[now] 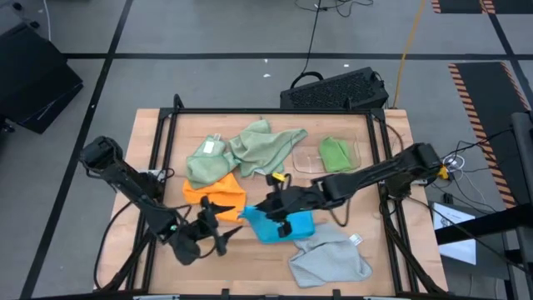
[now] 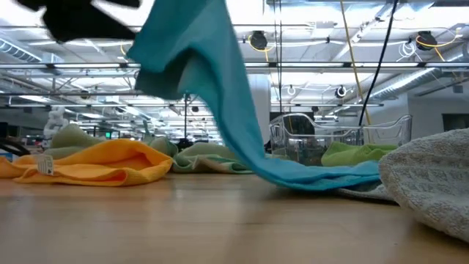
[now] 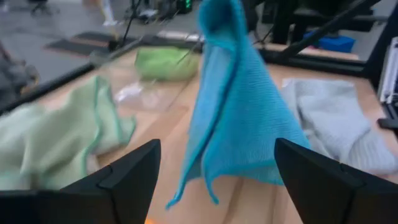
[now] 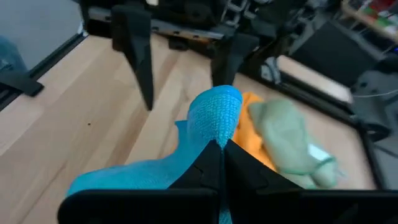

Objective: Fold microfiber towels
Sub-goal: Fold the blue microfiber cloth

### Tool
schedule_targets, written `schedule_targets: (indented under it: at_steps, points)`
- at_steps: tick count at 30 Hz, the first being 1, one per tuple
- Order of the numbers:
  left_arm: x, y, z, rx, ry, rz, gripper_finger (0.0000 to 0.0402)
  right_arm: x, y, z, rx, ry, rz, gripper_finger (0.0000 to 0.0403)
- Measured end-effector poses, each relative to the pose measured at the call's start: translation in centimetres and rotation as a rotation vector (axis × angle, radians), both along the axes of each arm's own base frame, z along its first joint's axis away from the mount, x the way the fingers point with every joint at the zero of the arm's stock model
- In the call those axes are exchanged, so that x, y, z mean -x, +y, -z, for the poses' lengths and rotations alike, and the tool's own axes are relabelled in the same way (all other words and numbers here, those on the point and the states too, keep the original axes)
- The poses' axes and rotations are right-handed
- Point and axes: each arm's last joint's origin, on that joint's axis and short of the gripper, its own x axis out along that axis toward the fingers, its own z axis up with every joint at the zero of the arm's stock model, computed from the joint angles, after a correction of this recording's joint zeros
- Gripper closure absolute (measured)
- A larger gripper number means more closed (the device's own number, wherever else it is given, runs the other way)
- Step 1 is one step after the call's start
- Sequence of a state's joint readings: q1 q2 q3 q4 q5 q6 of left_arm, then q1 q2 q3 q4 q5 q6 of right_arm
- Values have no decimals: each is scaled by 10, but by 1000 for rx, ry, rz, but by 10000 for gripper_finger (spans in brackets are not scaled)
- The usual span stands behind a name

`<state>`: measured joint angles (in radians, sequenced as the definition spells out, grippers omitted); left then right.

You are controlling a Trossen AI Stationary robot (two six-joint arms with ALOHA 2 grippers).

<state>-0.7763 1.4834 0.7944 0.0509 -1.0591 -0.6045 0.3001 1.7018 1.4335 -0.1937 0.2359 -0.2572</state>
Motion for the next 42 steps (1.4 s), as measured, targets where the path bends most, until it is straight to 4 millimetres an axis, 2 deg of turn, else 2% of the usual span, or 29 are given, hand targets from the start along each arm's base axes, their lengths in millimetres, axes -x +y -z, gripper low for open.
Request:
schedule_targets:
  at_steps: [4, 7, 11, 15, 18, 26, 31, 34, 36, 42]
  points:
    - [-18, 11, -9, -35, -13, 47, 112, 19, -5, -5, 30, -17, 10, 402]
    - [-33, 30, -8, 4, 12, 47, 123, 30, -7, -10, 48, -33, -3, 403]
    - [-50, 52, -8, 77, 38, 122, 136, 36, -8, -14, 67, -50, -17, 403]
    - [-57, 63, -8, 90, 60, 172, 170, 37, -9, -15, 108, -55, -14, 403]
    - [-57, 64, -6, 78, 89, 184, 218, 38, -10, -16, 114, -50, -16, 402]
    - [-53, 60, -7, 50, 108, 209, 386, 38, -12, -16, 130, -52, 30, 400]
    - [-35, 57, -32, 38, 66, 276, 394, 37, -10, -18, 28, -78, 76, 397]
    - [-21, 59, -44, 75, 87, 340, 396, 35, -6, -19, -41, -119, 98, 374]
    - [-12, 59, -43, 105, 151, 353, 397, 30, -4, -11, -94, -148, 110, 345]
    - [3, 54, -9, 153, 433, 265, 398, 10, 0, 52, -355, -166, 14, 237]
